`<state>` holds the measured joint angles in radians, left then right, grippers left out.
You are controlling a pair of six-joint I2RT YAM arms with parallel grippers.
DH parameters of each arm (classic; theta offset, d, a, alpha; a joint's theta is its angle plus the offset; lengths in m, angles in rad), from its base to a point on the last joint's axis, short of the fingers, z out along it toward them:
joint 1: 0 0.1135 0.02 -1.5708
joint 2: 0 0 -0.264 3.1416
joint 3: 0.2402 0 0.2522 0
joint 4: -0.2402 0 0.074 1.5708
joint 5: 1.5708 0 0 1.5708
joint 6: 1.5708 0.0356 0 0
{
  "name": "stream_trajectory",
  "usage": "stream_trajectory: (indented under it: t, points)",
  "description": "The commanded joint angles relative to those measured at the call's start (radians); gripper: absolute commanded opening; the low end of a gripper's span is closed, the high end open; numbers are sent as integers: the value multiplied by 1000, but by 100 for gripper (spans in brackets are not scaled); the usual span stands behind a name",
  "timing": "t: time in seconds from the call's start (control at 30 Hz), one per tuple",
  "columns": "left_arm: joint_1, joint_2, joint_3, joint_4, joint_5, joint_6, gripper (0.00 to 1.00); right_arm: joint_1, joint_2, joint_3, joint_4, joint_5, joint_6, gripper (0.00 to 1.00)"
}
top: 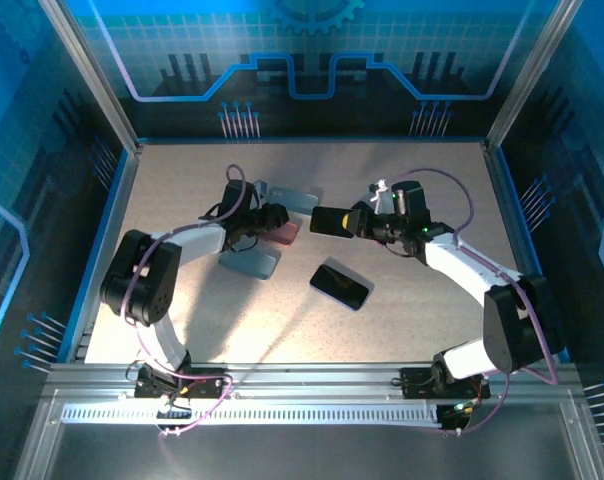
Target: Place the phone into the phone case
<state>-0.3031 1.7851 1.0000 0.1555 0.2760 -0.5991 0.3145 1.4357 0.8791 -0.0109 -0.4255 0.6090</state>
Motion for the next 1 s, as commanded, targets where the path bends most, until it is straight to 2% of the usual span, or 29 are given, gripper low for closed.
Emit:
stream_trajectory:
  t: [0.0, 0.23, 0.53, 0.73, 0.97]
  points:
    - [1, 56, 77, -109, -7, 56, 34, -11, -38, 35, -28, -2, -34, 0]
    - [-9, 165, 193, -246, -22, 96, 31, -21, -62, 36, -61, 2, -50, 0]
    - [-70, 224, 224, -308, -47, 96, 31, -33, -108, 21, -77, 6, -48, 0]
    - [-102, 228, 202, -301, -34, 49, 30, -40, -128, 19, -93, 1, -46, 0]
    - [-161, 197, 131, -197, 13, -86, 30, -50, -161, 6, -113, -7, -41, 0]
